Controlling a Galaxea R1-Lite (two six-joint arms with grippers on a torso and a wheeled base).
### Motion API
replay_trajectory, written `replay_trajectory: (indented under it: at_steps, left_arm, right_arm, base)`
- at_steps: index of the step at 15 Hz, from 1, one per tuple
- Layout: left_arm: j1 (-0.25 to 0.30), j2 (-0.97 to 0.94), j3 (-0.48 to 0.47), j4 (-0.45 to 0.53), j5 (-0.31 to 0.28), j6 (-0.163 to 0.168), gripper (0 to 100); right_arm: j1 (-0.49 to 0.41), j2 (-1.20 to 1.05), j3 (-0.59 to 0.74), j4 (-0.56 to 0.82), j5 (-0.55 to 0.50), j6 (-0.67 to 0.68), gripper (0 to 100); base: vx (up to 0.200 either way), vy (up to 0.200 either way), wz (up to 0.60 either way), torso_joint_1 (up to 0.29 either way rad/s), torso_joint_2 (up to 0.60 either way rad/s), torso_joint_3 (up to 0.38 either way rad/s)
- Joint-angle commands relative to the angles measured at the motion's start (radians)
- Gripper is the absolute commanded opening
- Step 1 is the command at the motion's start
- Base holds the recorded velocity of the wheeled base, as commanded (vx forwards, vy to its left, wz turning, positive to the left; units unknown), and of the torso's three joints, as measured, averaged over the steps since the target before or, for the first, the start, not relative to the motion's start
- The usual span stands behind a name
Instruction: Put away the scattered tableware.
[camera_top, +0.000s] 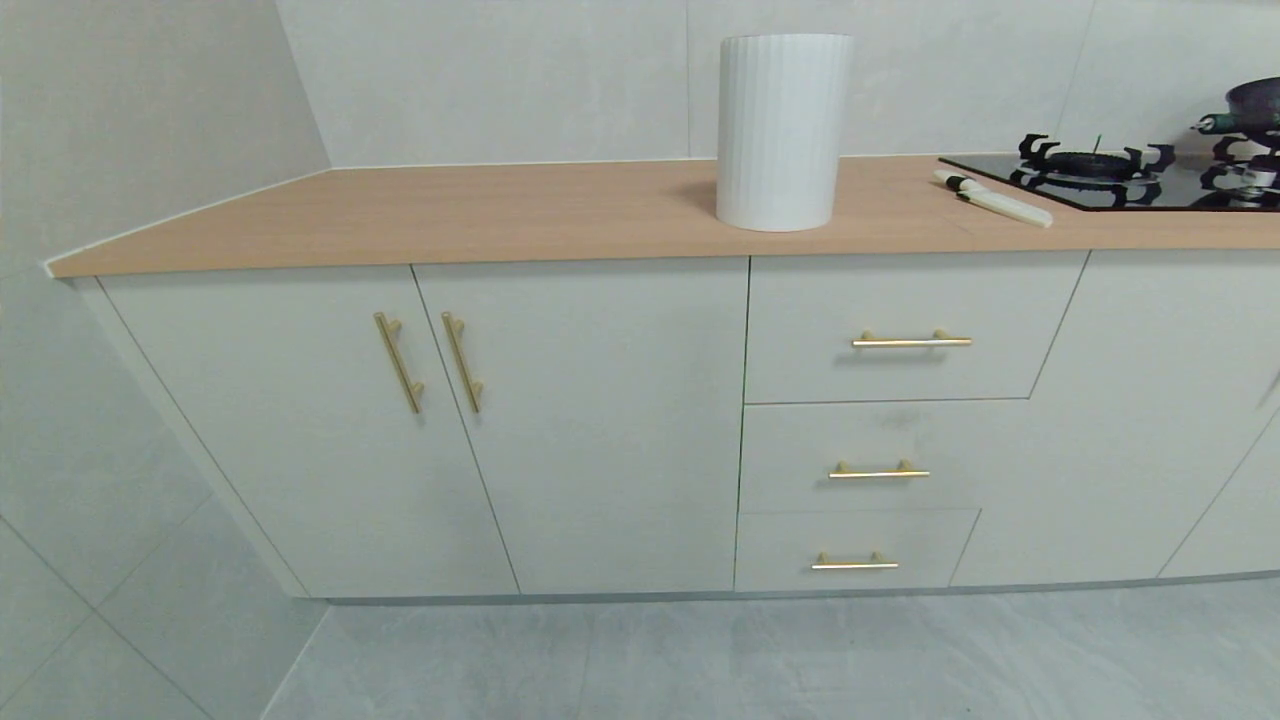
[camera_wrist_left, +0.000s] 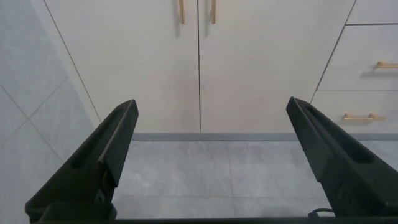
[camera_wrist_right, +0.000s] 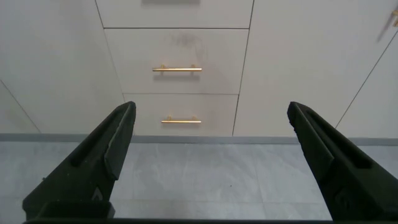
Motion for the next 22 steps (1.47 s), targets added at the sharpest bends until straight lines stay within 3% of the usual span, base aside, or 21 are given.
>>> replay_trajectory:
  at_steps: [1,7,22]
  left_arm:
    - [0.001,0.0,-0.001,0.0,0.0,0.0,100]
    - [0.001,0.0,0.0,0.0,-0.001,0.014,100]
    - [0.001,0.0,0.0,-0.002,0.0,0.006,100]
  right_arm:
    - [0.001,0.004,0.0,0.002,0.001,-0.002,100]
    - [0.001,0.002,0.0,0.002,-0.002,0.01,100]
    - [0.001,0.002,0.0,0.002,-0.001,0.012,100]
  base:
    - [0.0,0.0,0.0,0.0,0.0,0.0]
    - [0.0,0.0,0.0,0.0,0.0,0.0]
    - [0.2,0.0,0.0,0.004,0.0,0.004]
